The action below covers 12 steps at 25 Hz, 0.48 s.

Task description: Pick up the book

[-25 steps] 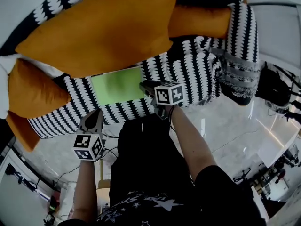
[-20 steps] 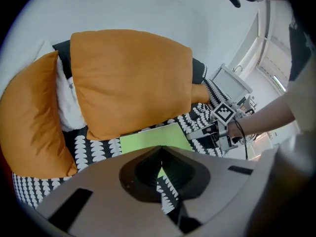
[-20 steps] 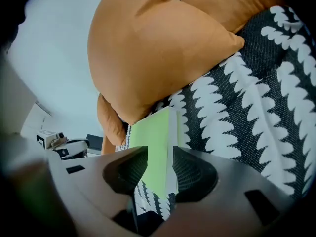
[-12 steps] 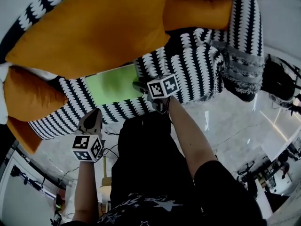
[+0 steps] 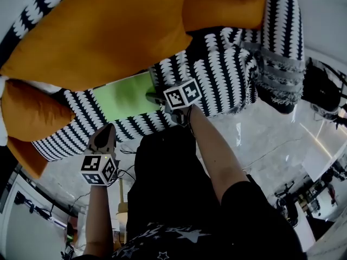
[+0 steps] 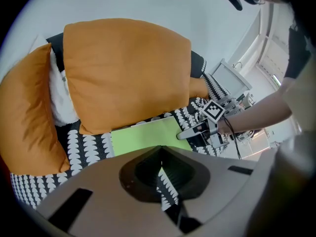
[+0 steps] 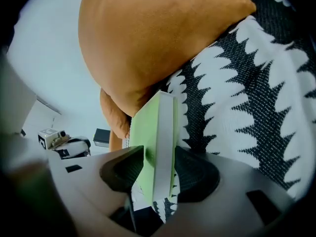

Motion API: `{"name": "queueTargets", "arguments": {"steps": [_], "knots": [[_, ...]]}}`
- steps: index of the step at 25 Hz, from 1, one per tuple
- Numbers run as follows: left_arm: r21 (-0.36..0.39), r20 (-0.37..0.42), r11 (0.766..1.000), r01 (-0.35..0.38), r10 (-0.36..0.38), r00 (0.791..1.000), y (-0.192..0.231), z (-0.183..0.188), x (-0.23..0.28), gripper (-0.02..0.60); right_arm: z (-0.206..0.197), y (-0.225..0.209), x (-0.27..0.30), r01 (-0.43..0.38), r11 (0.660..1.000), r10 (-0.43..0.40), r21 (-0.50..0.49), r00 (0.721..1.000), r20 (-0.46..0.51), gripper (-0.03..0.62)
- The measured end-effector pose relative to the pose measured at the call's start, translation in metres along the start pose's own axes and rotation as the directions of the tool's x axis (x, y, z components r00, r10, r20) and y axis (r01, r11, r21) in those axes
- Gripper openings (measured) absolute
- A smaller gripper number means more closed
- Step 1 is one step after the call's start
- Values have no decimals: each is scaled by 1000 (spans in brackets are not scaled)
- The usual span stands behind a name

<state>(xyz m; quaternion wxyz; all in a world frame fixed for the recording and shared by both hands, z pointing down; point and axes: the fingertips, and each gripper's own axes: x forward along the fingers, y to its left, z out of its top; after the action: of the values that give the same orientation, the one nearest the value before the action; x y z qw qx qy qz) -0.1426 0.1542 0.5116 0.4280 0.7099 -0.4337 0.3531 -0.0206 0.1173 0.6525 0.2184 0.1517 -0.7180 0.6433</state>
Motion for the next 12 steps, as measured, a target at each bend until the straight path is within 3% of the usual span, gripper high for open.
{"name": "queueTargets", "arguments": {"steps": [3, 9, 12], "knots": [[3, -2, 1000, 2, -2, 1000, 0, -3, -2, 3, -2, 8, -2, -56, 998, 56, 26, 998, -17, 195], [-9, 18, 1000, -10, 10, 1000, 3, 5, 0, 5, 12, 34, -18, -157, 987, 157, -15, 988, -9, 193], [-28, 35, 999, -15, 16, 999, 6, 7, -5, 5, 14, 53, -16, -153, 987, 151, -56, 988, -25, 195]]}}
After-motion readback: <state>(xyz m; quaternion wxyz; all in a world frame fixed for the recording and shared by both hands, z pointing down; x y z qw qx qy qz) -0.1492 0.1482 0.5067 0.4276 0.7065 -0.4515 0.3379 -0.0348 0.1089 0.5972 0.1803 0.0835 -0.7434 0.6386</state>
